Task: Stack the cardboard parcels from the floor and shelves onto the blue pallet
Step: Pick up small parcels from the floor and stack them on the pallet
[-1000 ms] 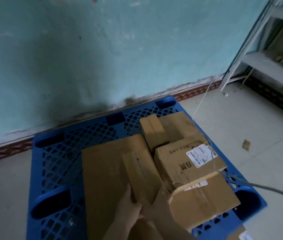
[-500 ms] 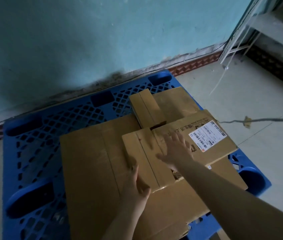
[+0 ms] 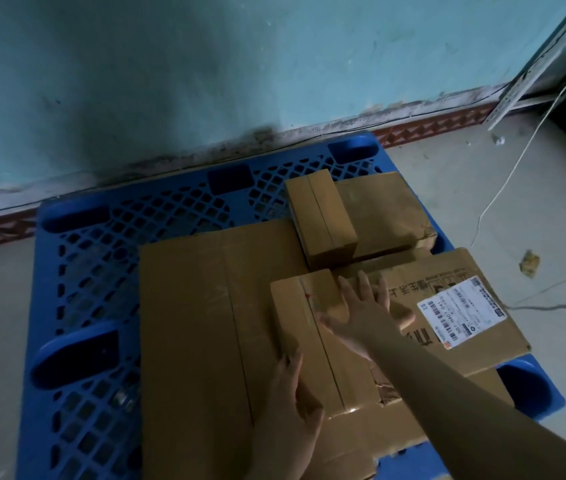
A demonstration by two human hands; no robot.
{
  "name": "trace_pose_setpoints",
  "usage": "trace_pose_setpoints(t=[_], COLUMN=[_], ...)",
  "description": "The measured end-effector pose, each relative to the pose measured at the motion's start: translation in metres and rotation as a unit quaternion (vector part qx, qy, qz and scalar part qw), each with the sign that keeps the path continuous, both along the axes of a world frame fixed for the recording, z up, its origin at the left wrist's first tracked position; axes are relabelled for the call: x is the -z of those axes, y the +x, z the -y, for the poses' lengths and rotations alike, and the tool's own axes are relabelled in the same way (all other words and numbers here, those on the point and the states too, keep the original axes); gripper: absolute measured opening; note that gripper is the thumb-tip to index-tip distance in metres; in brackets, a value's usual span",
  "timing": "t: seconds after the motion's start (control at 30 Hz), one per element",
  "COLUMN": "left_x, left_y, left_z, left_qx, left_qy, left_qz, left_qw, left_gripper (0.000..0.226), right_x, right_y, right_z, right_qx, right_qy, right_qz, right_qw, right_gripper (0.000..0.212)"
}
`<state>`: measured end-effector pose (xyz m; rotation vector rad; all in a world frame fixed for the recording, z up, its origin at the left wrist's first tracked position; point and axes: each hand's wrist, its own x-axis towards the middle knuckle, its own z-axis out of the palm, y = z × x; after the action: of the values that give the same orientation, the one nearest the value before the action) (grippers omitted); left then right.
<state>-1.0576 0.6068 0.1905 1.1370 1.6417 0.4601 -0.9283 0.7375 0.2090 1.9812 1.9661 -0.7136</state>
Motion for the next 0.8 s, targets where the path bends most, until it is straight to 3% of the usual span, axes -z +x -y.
trace_pose_setpoints(t=[0.2, 0.33, 0.43, 0.53, 0.67, 0.8], left_x=[-0.008, -0.047, -0.107, -0.189, -0.311, -0.393], left_y=[0.002, -0.021, -0.067, -0.125, -0.164, -0.157], left_z=[0.020, 0.023, 0.038, 0.067, 0.126, 0.210], left_qx=[0.004, 0.002, -0.058, -0.142, -0.234, -0.345], left_qy=[-0.015, -0.037, -0.048, -0.031, 0.020, 0.018], left_qz=[0.011, 0.009, -0.024, -0.083, -0.164, -0.137], left_qw=[1.000, 0.999, 0.997, 0.986, 0.958, 0.928], left_gripper=[0.085, 0.081, 0.083, 0.081, 0.086, 0.113], right_x=[-0.002, -0.032, -0.087, -0.167, -0.273, -0.349], right_y=[-0.002, -0.012, -0.027, -0.060, -0.120, -0.182], right_z=[0.026, 0.044, 0.055, 0.060, 0.085, 0.149], right_qx=[-0.001, -0.014, -0.098, -0.144, -0.228, -0.340], right_qy=[0.003, 0.030, 0.044, 0.062, 0.045, 0.018], right_qz=[0.004, 0.014, 0.037, 0.004, -0.143, -0.256], right_qw=[1.000, 0.999, 0.993, 0.988, 0.962, 0.905], right_gripper=[0.083, 0.085, 0.091, 0.097, 0.101, 0.102])
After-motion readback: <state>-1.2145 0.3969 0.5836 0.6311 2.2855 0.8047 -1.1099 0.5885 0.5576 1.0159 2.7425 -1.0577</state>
